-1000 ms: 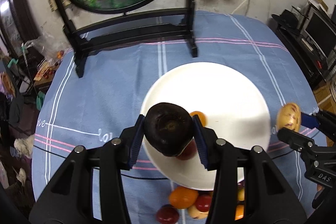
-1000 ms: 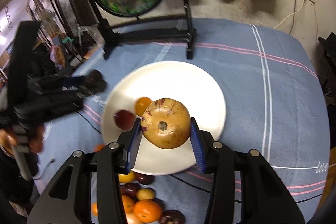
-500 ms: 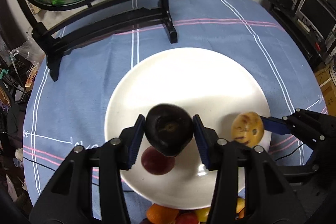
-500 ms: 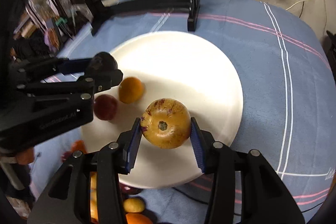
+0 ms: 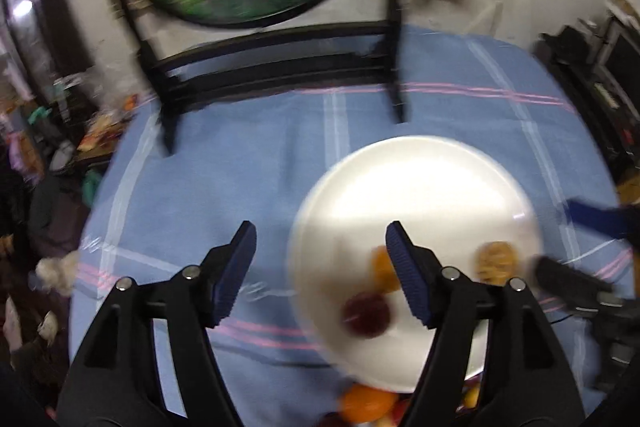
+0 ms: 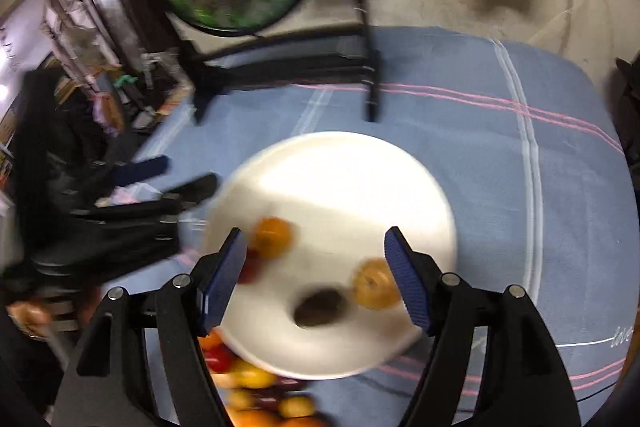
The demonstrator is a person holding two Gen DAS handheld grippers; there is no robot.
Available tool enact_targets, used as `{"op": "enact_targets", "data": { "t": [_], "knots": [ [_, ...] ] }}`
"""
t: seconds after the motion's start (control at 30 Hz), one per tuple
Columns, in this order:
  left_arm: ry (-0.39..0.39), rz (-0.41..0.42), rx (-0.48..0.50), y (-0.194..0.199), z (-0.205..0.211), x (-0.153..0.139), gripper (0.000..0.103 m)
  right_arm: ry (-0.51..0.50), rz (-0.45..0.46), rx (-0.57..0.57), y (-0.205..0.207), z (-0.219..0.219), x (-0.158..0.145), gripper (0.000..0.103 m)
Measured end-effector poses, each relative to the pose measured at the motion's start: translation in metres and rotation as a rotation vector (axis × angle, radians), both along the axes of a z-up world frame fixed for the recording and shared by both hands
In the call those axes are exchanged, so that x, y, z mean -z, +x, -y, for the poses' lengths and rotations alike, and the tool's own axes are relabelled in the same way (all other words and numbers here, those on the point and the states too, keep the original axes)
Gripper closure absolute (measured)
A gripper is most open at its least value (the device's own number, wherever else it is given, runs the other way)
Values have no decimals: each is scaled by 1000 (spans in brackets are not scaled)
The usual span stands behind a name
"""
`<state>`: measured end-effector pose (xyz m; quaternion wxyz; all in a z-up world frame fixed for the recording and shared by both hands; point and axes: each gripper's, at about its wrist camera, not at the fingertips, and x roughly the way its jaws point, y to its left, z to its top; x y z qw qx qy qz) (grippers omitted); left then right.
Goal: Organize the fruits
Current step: 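Open both tools to release the plum and pear onto the plate, then move both tools back over the fruit pile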
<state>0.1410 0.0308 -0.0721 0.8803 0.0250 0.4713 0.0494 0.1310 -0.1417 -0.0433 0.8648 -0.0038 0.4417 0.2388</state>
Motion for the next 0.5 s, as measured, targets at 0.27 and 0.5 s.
{"op": "enact_targets", "data": {
  "t": [0.27,0.5],
  "knots": [
    [-9,-54,-94,-46,-39,13,34,194,149,-200,-86,-40,-78,29],
    [-28,-24,-38,-90,-26,3,34,16,173,-84,-110,15,-52,29]
  ]
}}
